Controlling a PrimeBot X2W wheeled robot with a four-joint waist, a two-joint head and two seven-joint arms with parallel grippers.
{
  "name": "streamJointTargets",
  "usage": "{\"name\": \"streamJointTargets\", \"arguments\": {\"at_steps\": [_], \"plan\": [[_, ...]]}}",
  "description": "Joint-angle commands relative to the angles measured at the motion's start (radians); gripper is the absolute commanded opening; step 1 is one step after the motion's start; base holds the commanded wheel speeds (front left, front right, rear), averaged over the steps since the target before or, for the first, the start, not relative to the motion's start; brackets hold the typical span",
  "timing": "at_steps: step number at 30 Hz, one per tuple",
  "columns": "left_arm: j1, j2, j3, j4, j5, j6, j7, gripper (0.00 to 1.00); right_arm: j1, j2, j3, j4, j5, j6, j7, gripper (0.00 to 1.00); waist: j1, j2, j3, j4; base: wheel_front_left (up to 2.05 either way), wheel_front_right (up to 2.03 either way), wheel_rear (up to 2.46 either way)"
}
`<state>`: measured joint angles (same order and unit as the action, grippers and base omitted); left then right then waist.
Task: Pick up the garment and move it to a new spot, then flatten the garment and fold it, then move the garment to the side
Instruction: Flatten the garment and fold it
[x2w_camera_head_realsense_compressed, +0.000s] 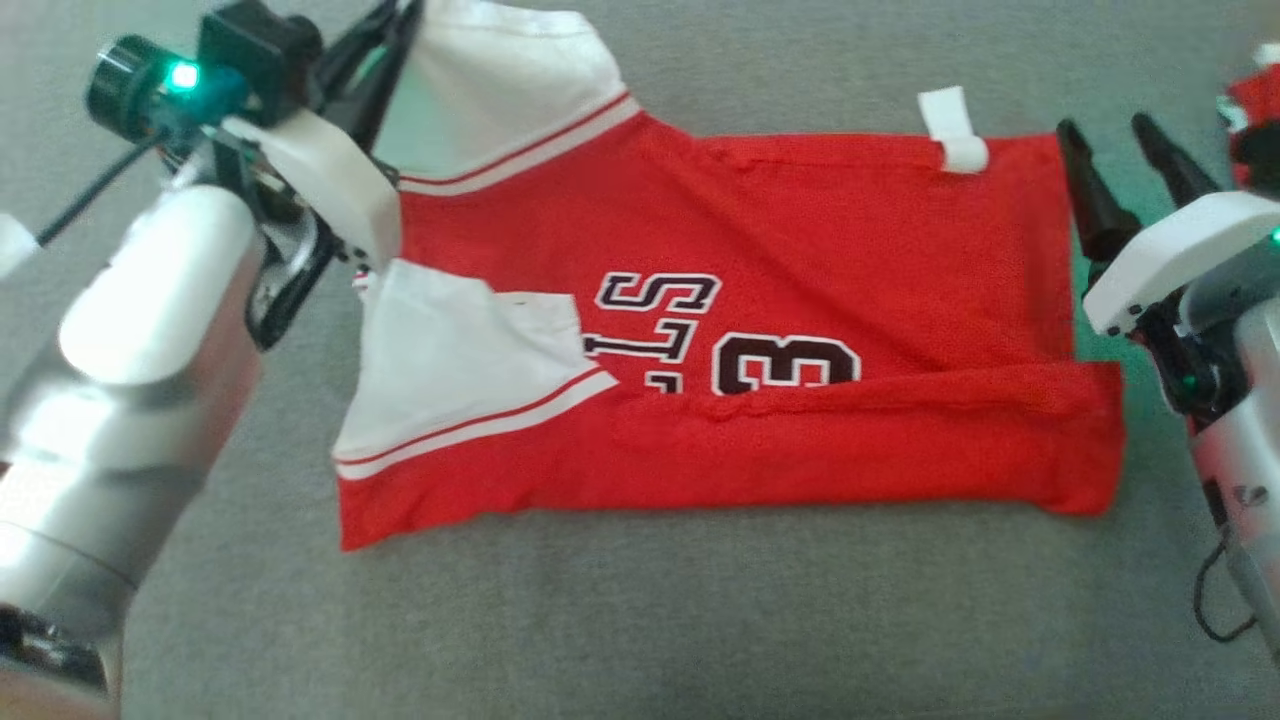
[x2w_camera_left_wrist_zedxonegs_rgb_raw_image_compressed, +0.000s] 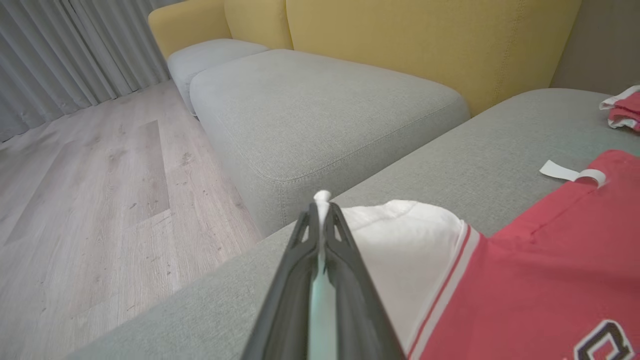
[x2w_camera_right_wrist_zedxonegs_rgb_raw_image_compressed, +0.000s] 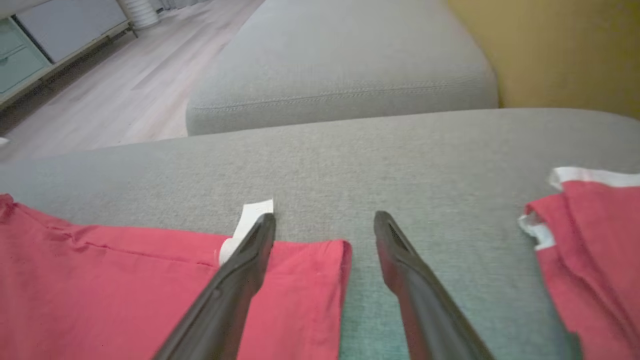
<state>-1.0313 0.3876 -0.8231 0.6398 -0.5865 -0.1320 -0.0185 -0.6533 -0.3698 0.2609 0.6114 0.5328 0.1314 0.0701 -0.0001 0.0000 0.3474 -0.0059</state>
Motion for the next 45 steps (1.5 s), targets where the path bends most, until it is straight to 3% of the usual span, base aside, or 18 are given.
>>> {"name": "streamJointTargets", "arguments": {"at_steps": [1,9,18,19,20,35,45], "plan": [[-0.030,0.037,0.024,-0.044,0.008,0.006,0.001,0.00,-0.042,-0.028,0.024,-0.011,0.011,-0.001,0.009,1.00,0.0001,0.0000,0.003,0.027,0.00,0.00,0.00],[0.007,0.054,0.004,-0.166,0.005,0.025,0.044,0.00,-0.089,-0.057,0.106,0.140,0.048,-0.001,0.056,1.00,0.0001,0.0000,0.029,0.072,0.00,0.00,0.00],[0.007,0.070,-0.001,-0.219,0.001,0.042,0.076,0.00,-0.152,-0.048,0.173,0.254,0.065,-0.001,0.075,0.98,0.0001,0.0000,0.044,0.068,0.00,0.00,0.00],[0.006,0.072,-0.001,-0.220,0.000,0.044,0.078,0.00,-0.160,-0.048,0.182,0.258,0.070,-0.001,0.076,0.70,0.0001,0.0000,0.045,0.065,0.00,0.00,0.00],[0.006,0.075,0.001,-0.220,0.000,0.046,0.078,0.00,-0.168,-0.047,0.194,0.259,0.074,-0.001,0.075,0.00,0.0001,0.0000,0.046,0.060,0.00,0.00,0.00],[-0.061,0.104,0.087,-0.095,-0.026,0.104,-0.002,0.00,-0.312,-0.055,0.243,0.192,0.224,-0.001,-0.034,0.00,0.0001,0.0000,0.050,-0.013,0.00,0.00,0.00],[-0.190,0.045,0.110,0.052,-0.019,0.091,-0.098,0.00,-0.421,-0.034,0.242,0.221,0.294,-0.001,-0.078,0.00,0.0001,0.0000,0.083,-0.016,0.00,0.00,0.00]]}}
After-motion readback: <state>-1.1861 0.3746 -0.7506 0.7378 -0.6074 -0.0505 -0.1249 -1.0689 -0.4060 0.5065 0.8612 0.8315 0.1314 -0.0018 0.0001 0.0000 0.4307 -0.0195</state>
